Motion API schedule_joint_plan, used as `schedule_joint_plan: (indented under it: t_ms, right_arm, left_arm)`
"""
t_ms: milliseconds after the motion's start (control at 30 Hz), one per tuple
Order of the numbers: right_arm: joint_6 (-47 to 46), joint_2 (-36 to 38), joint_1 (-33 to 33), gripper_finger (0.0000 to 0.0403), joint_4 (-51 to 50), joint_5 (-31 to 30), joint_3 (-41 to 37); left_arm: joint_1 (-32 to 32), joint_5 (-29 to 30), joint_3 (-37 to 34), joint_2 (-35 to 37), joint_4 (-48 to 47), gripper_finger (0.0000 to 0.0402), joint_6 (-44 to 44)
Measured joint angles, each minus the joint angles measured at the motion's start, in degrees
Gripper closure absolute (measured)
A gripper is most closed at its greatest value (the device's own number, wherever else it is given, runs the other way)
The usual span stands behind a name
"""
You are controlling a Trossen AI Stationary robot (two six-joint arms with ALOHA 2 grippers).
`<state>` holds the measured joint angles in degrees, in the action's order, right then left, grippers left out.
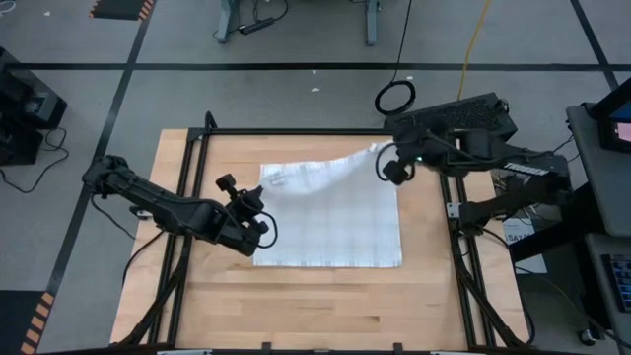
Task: Roll towel
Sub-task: Fold the brown checkered towel
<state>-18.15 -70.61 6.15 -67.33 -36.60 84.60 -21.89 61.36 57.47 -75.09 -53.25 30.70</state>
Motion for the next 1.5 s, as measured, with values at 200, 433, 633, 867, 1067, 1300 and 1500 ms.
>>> schedule_joint_plan:
  t_ms: [200,433,633,867,1067,1300,1500]
  right_arm:
    - [-10.2,1.0,-3.9,0.0392,-12.8,4.0,0.9]
    - [-19.8,1.0,-9.7,0.0392,-20.3,4.2,0.8]
    - [-25.2,1.0,-15.1,0.0392,-18.7,7.1,-1.5]
    - [-33.0,0.9,-21.3,0.0392,-17.7,13.2,-9.6]
    - [-37.6,0.9,-26.8,0.0392,-14.7,17.8,-14.4]
    - [-39.1,0.9,-31.5,0.0392,-6.6,19.1,-20.3]
    - [-42.8,0.9,-33.8,0.0392,-1.4,22.1,-26.7]
  left_arm:
    - [-0.1,-3.1,0.0,0.0,0.0,0.0398,0.1]
    - [-1.4,-3.9,0.0,0.0,0.0,0.0398,0.4]
    - [-1.8,-3.9,0.0,0.0,-0.1,0.0398,0.5]
    - [-1.8,-4.1,0.0,0.0,-1.8,0.0398,0.5]
    - [-3.3,-4.3,0.0,0.0,-1.7,0.0398,0.5]
    - [-5.1,-10.1,0.0,0.0,-1.4,0.0398,0.5]
    - [-5.7,-14.6,0.0,0.0,-1.1,0.0398,0.7]
